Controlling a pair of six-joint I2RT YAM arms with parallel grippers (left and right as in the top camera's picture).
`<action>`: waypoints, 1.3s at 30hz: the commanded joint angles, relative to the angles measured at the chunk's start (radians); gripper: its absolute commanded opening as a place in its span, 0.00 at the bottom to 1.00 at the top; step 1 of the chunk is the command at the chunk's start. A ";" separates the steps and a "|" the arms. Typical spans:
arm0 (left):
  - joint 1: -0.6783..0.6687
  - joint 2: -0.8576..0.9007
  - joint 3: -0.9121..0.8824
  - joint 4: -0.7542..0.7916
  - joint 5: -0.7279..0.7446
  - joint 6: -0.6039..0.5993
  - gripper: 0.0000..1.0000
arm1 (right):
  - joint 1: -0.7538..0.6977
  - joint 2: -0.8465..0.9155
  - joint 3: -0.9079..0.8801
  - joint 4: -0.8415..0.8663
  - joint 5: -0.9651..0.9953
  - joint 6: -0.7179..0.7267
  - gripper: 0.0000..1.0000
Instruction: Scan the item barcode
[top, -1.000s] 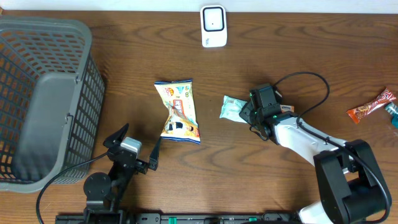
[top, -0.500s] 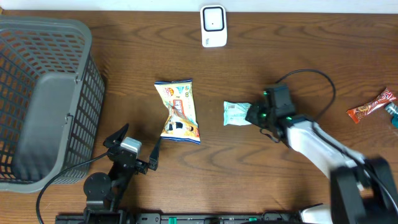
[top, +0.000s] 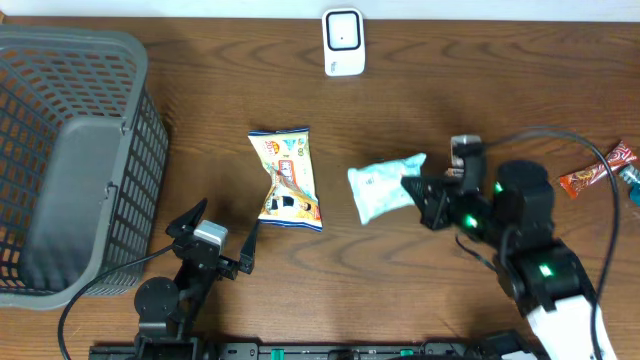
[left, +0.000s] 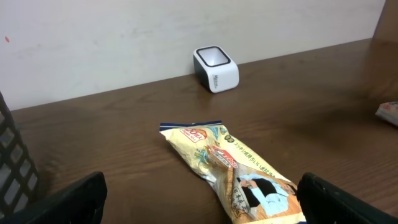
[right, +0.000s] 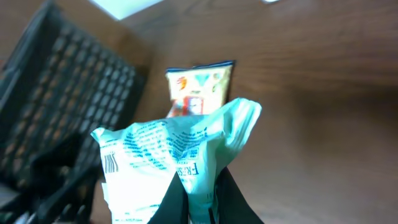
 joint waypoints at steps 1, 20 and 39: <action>0.006 0.000 -0.029 -0.015 0.020 -0.001 0.98 | -0.002 -0.072 0.009 -0.054 -0.061 -0.029 0.01; 0.006 0.000 -0.029 -0.015 0.020 -0.001 0.98 | 0.074 -0.109 0.009 -0.160 0.071 0.037 0.01; 0.006 0.000 -0.029 -0.015 0.020 -0.001 0.98 | 0.186 0.209 0.010 0.143 0.586 -0.079 0.01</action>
